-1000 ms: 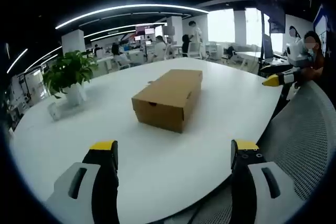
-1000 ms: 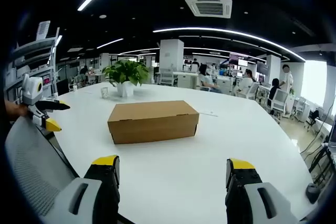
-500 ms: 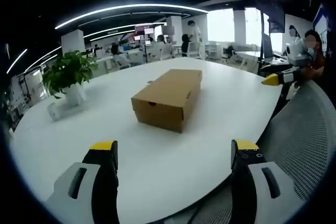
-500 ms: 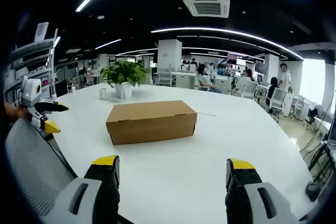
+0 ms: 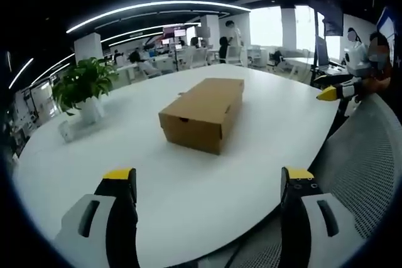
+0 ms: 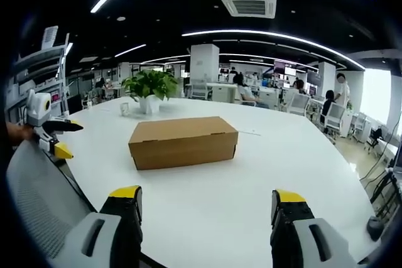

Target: Operate the shoe box by opening the lid, removing the specified soft item, and placing it in the target area until the item is outside and the box remains undamaged.

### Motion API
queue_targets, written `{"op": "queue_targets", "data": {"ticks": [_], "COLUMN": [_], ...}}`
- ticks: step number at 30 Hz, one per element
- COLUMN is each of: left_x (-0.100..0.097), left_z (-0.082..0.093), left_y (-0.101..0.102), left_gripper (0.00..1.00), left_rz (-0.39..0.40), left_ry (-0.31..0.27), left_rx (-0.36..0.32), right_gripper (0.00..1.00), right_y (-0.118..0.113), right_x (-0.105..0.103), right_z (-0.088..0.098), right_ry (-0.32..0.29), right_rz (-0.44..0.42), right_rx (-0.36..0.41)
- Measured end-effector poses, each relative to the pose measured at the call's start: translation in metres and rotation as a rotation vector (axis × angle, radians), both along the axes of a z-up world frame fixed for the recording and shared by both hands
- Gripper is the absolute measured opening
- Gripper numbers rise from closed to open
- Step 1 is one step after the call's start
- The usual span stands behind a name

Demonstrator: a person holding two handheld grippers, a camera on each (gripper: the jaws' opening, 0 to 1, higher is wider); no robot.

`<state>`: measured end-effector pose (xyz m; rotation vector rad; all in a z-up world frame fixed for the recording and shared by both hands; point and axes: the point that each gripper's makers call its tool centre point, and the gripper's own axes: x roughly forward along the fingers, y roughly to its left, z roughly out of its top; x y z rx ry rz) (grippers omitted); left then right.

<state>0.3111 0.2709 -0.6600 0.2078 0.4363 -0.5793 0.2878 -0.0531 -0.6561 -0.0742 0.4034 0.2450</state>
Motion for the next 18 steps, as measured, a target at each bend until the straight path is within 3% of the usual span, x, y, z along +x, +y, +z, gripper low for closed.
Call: {"op": "queue_targets", "data": {"ticks": [18], "left_x": [0.0068], "left_z": [0.0076], "left_y": [0.0031], "left_gripper": [0.99], "left_rz": [-0.005], "left_ry": [-0.01], "left_rx": [0.025], "right_gripper": [0.88], "right_y": [0.0036], "right_x": [-0.0023], "right_z": [-0.0022], "right_ry": [0.03], "right_rz": [0.028], "right_rx": [-0.018]}}
